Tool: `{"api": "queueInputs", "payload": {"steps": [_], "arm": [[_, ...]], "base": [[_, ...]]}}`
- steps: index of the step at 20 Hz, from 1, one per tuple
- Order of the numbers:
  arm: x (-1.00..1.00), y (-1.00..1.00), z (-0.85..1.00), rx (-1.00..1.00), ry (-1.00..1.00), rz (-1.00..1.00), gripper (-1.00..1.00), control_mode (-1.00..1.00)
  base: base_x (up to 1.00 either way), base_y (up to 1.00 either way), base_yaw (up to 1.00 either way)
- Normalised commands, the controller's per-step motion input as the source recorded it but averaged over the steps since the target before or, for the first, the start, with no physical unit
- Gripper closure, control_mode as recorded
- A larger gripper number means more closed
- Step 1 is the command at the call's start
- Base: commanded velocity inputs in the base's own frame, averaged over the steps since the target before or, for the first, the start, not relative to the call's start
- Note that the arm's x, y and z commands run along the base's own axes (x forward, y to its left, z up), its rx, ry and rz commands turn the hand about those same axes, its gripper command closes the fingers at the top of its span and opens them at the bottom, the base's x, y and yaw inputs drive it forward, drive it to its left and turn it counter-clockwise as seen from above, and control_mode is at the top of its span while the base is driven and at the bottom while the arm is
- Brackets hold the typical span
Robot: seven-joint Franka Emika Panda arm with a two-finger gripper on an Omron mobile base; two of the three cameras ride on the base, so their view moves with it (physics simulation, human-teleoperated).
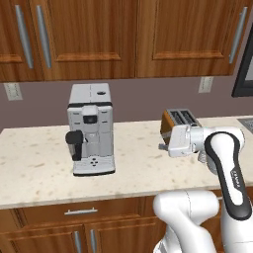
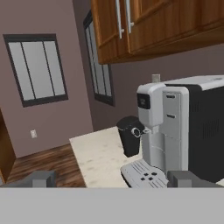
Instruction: Place the drinks on the dining counter in a tight cluster.
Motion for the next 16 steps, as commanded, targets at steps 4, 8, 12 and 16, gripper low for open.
{"api": "queueInputs", "payload": {"steps": [4, 8, 12, 16], "arm": [[0.0, 0.0, 0.0, 0.0, 0.0, 0.0, -1.0, 1.0], [-0.04, 0.0, -0.02, 0.0, 0.0, 0.0, -1.0, -1.0], [-0.18, -0.06, -0.04, 0.0, -0.09, 0.0, -1.0, -1.0], [-0.24, -0.02, -0.03, 0.0, -0.14, 0.0, -1.0, -1.0]], "base": [[-0.03, 0.0, 0.0], [-0.1, 0.0, 0.0], [0.0, 0.0, 0.0], [0.0, 0.0, 0.0]]}}
